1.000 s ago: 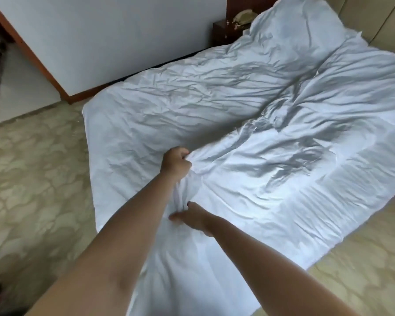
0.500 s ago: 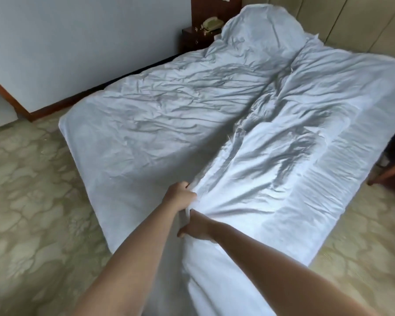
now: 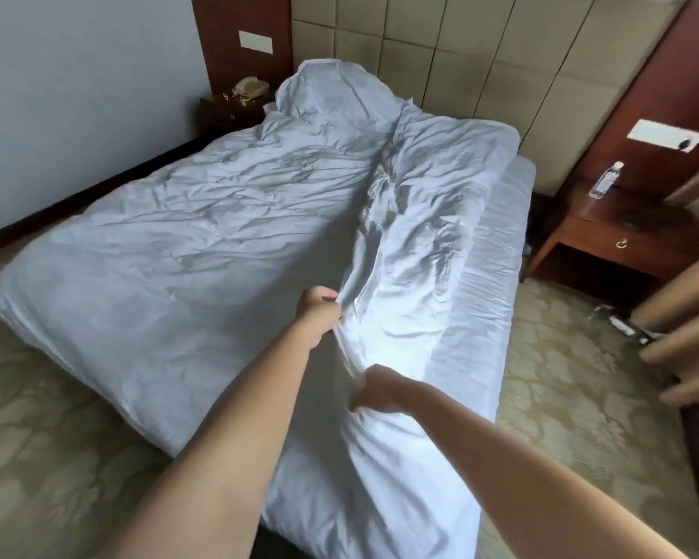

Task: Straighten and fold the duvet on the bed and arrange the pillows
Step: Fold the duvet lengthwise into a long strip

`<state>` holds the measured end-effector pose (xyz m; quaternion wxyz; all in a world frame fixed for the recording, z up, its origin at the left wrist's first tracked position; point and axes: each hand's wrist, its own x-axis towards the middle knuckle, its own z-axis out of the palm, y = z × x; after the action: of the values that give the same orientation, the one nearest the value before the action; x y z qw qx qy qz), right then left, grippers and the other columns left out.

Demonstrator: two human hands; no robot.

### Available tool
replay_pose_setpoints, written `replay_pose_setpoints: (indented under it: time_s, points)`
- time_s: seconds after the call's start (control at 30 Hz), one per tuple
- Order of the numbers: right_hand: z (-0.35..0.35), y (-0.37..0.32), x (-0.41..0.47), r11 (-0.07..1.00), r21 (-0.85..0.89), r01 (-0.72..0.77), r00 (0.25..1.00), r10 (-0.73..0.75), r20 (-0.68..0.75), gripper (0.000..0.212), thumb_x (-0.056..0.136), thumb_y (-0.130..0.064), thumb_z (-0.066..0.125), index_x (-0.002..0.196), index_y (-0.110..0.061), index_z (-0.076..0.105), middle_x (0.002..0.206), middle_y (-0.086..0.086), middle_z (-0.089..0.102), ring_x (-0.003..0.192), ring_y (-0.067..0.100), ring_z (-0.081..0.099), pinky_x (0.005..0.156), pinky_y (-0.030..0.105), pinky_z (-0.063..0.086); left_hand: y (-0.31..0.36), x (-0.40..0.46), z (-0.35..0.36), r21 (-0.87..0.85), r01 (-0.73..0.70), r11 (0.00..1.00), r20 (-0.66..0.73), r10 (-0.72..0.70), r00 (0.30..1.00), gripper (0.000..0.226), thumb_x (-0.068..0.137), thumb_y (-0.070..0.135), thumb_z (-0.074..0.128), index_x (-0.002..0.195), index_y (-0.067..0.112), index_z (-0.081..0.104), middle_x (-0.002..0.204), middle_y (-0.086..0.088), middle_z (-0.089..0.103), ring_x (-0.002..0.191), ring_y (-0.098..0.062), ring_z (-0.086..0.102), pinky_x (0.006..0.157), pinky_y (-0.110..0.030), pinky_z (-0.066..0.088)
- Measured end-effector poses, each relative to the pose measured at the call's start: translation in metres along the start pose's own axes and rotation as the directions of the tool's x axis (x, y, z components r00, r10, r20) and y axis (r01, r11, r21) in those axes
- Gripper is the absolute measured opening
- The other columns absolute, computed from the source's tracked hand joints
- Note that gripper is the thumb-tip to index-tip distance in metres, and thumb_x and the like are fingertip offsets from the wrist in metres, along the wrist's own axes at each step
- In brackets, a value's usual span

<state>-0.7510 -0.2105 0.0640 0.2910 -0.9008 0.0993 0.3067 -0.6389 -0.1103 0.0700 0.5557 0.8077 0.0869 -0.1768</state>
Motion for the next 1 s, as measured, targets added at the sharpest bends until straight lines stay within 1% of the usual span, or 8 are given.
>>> replay_pose_setpoints:
  time_s: [0.17, 0.27, 0.33, 0.4, 0.5, 0.67, 0.8, 1.0]
  points:
    - [0.013, -0.034, -0.009, 0.993, 0.044, 0.107, 0.990, -0.102, -0.092, 0.040, 0.089, -0.029, 0.059, 0.117, -0.001, 0.057, 0.119, 0.014, 0.060, 0.112, 0.029, 0.056, 0.078, 0.024, 0.036, -0.005, 0.002, -0.014, 0.033, -0.061, 0.998, 0.013, 0.060, 0.998, 0.031, 0.085, 0.012, 0.063, 0.116, 0.014, 0.060, 0.104, -0.007, 0.064, 0.088, -0.022, 0.061, 0.072, -0.025, 0.046]
    - [0.020, -0.042, -0.008, 0.984, 0.112, 0.136, 0.989, -0.127, -0.077, 0.039, 0.092, -0.032, 0.054, 0.118, -0.004, 0.058, 0.119, 0.013, 0.060, 0.113, 0.028, 0.056, 0.079, 0.024, 0.035, -0.011, -0.006, -0.024, 0.216, 0.023, 0.976, 0.200, -0.067, 0.978, 0.038, 0.078, 0.036, 0.073, 0.105, 0.016, 0.056, 0.093, -0.003, 0.057, 0.077, -0.019, 0.057, 0.062, -0.026, 0.044]
    - [0.024, -0.043, -0.002, 0.984, 0.102, 0.145, 0.988, -0.139, -0.063, 0.034, 0.093, -0.033, 0.051, 0.114, -0.007, 0.060, 0.118, 0.014, 0.062, 0.108, 0.027, 0.057, 0.079, 0.027, 0.037, -0.019, -0.008, -0.031, 0.430, 0.079, 0.900, 0.254, -0.205, 0.945, 0.059, 0.080, 0.022, 0.067, 0.132, 0.018, 0.040, 0.108, -0.010, 0.056, 0.080, -0.024, 0.060, 0.059, -0.031, 0.050]
    - [0.025, -0.046, 0.006, 0.981, 0.108, 0.162, 0.986, -0.158, -0.048, 0.027, 0.093, -0.032, 0.051, 0.107, -0.011, 0.061, 0.115, 0.015, 0.063, 0.101, 0.026, 0.059, 0.079, 0.029, 0.040, -0.024, -0.006, -0.034, 0.498, 0.104, 0.861, 0.216, -0.239, 0.947, 0.052, 0.085, 0.009, 0.051, 0.134, 0.010, 0.035, 0.111, -0.018, 0.055, 0.084, -0.030, 0.062, 0.063, -0.036, 0.053]
    - [0.021, -0.057, 0.022, 0.980, 0.094, 0.177, 0.984, -0.175, -0.034, 0.035, 0.091, -0.035, 0.055, 0.111, -0.007, 0.062, 0.111, 0.013, 0.064, 0.103, 0.027, 0.060, 0.077, 0.027, 0.040, -0.018, 0.013, -0.043, 0.540, 0.015, 0.841, 0.063, -0.058, 0.996, 0.040, 0.084, 0.004, 0.044, 0.123, 0.000, 0.048, 0.125, -0.020, 0.054, 0.111, -0.033, 0.056, 0.086, -0.037, 0.051]
    - [0.000, -0.079, 0.071, 0.976, 0.095, 0.194, 0.981, -0.193, -0.020, 0.046, 0.081, -0.042, 0.070, 0.111, -0.009, 0.058, 0.096, 0.003, 0.056, 0.095, 0.022, 0.056, 0.076, 0.026, 0.036, 0.011, 0.058, -0.067, 0.594, -0.053, 0.803, 0.020, 0.051, 0.998, 0.056, 0.089, 0.002, 0.040, 0.144, 0.007, 0.033, 0.149, -0.014, 0.036, 0.136, -0.027, 0.037, 0.108, -0.030, 0.034]
    - [-0.012, -0.107, 0.112, 0.955, 0.200, 0.220, 0.975, -0.222, -0.015, 0.064, 0.079, -0.031, 0.073, 0.132, -0.011, 0.043, 0.120, 0.005, 0.053, 0.105, 0.020, 0.052, 0.080, 0.025, 0.037, 0.021, 0.093, -0.086, 0.653, -0.053, 0.755, 0.013, 0.059, 0.998, 0.058, 0.089, 0.002, 0.039, 0.146, 0.007, 0.031, 0.151, -0.014, 0.033, 0.139, -0.027, 0.033, 0.110, -0.029, 0.030]
    - [0.001, -0.150, 0.145, 0.941, 0.308, 0.139, 0.983, -0.168, 0.071, 0.056, 0.078, -0.017, 0.068, 0.127, -0.010, 0.042, 0.107, 0.005, 0.054, 0.087, 0.017, 0.052, 0.069, 0.026, 0.042, 0.011, 0.124, -0.124, 0.689, -0.054, 0.723, 0.070, 0.008, 0.998, 0.051, 0.089, 0.000, 0.037, 0.140, -0.001, 0.035, 0.147, -0.019, 0.034, 0.137, -0.029, 0.032, 0.111, -0.031, 0.027]
